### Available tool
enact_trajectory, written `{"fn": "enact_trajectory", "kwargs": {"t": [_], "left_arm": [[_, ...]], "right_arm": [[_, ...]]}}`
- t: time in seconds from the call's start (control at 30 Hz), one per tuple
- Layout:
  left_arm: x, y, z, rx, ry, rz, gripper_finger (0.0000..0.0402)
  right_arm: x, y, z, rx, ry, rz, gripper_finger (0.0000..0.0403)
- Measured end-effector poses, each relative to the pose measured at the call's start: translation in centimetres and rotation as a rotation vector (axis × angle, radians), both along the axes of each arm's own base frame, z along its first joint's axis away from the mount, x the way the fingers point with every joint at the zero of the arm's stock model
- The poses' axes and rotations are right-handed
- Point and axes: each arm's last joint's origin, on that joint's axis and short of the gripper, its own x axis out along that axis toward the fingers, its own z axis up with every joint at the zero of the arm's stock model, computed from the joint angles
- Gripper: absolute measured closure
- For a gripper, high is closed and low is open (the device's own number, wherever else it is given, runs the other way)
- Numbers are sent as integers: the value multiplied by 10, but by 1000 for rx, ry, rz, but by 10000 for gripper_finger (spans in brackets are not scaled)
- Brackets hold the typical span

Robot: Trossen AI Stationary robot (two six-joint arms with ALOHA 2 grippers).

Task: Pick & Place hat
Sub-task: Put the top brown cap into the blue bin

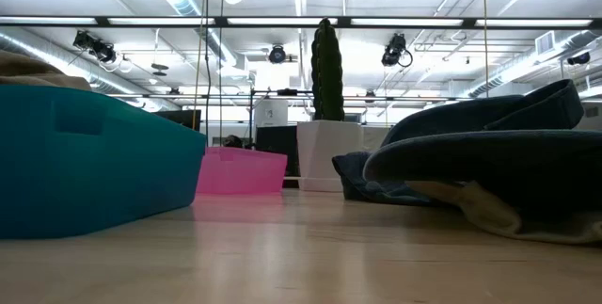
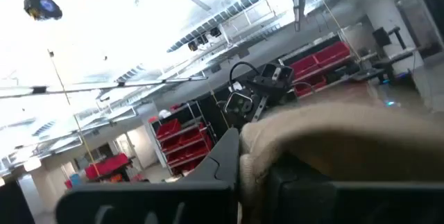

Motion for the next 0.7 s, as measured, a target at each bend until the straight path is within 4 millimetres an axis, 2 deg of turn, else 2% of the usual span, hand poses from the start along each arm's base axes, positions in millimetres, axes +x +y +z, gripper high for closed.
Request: {"fn": "enact_trajectory", "kwargs": {"t": [0.17,0.33,0.5,0.7], "left_arm": [[-7,-5,12,116,3,36,383],[-7,-14,11,222,157,96,383],[-10,-24,5,290,319,173,383],[-12,-38,-7,291,440,158,383]], "right_arm": [[-20,3,7,-14,-16,-2,153],[-30,5,7,-12,29,-9,158],[-26,4,-1,10,122,-9,169],[-16,1,-13,43,236,-16,178]]}}
